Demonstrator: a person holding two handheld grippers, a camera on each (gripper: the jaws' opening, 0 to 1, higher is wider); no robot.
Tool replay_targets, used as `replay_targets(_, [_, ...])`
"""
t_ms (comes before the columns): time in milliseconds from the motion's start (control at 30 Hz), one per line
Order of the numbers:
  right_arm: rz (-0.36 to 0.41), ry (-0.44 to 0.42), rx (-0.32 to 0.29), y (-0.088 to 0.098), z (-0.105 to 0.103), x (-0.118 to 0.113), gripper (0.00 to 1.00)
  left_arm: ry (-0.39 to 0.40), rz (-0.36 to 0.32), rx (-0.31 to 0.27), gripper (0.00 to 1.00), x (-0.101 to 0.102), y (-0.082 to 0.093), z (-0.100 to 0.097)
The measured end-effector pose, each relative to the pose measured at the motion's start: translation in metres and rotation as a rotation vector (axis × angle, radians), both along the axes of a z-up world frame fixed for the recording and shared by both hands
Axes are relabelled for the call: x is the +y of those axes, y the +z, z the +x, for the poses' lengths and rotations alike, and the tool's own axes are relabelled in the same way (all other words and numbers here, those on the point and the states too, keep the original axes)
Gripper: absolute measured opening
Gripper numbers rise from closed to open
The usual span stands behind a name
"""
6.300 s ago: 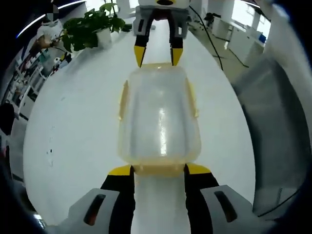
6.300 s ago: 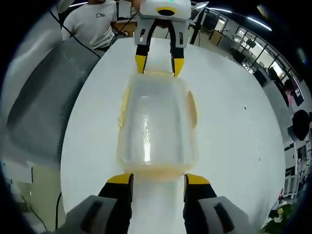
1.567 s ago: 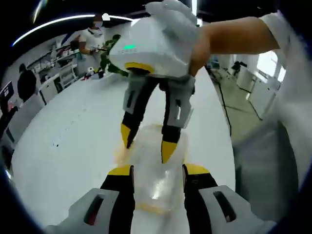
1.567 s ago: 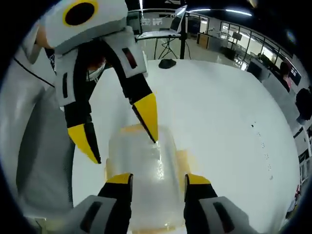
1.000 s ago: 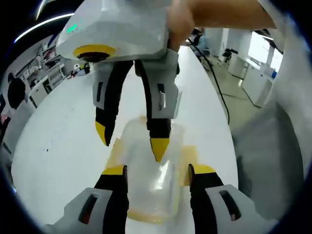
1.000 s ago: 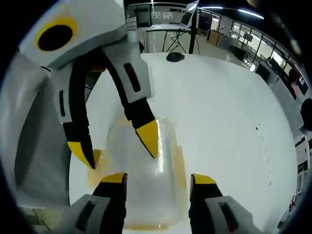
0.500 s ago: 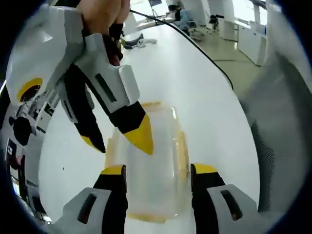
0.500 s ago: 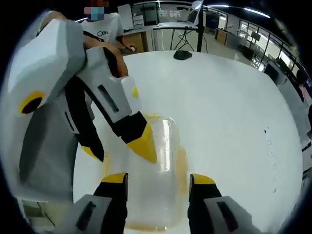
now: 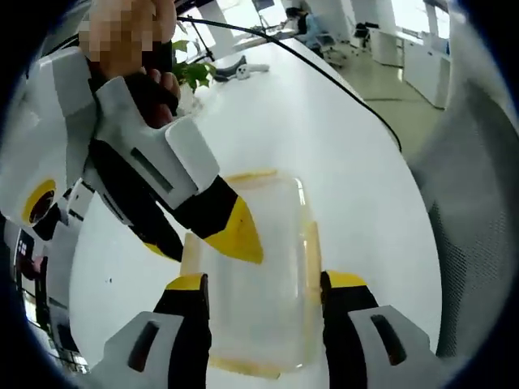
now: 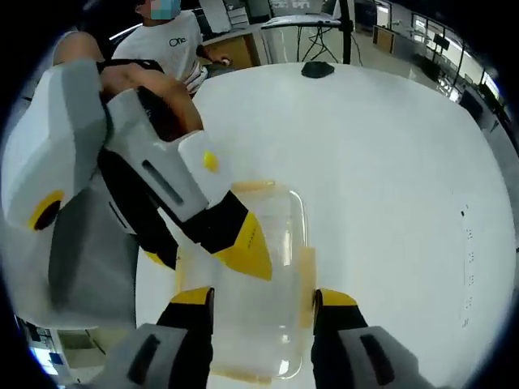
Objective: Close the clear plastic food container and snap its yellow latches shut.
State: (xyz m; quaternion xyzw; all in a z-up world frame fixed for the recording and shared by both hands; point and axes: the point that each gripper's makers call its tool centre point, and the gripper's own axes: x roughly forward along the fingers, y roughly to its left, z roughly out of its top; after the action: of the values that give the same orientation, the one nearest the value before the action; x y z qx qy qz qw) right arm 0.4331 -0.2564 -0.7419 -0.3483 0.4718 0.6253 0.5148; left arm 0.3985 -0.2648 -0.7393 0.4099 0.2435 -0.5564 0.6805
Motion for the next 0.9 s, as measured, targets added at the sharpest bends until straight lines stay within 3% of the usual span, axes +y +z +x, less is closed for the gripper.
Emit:
replay_targets(200, [-0.04, 0.011, 0.019, -0.0005, -0.0011, -0.0011, 0.45, 0.022, -0.005, -0.007, 0.51, 0.0001, 0.0005, 0.0005])
replay_targets(333, [-0.058, -0.005, 0.071, -0.0027, -0.0063, -0.0012, 0.44, -0.001, 0.015, -0.021, 0.51, -0.0011, -0.0013, -0.0016])
replay_targets(433, [-0.075, 0.006, 0.063, -0.0019, -0.0044, 0.0001, 0.44, 0.018, 0.024, -0.024, 0.51, -0.0011, -0.0021, 0.0003])
replay_targets(633, [-0.085, -0.016, 0.061, -0.002, -0.0049, -0.0018, 0.44, 0.034, 0.033, -0.085, 0.51, -0.0026, -0.0063, 0.001])
replay_targets(667, [-0.092, -0.052, 0.058, -0.0014, -0.0047, -0.0006, 0.44, 0.034, 0.053, -0.116, 0.51, -0.0033, -0.0089, 0.0035])
replay_targets(800, [-0.083, -0.006, 0.036, -0.0009, -0.004, -0.002, 0.45, 0.01, 0.031, -0.081, 0.51, -0.0005, -0.0077, 0.0027])
replay_targets(900, [-0.051, -0.027, 0.036, 0.0003, -0.0044, -0.0036, 0.45, -0.007, 0.031, -0.079, 0.52, -0.0006, -0.0063, 0.0009])
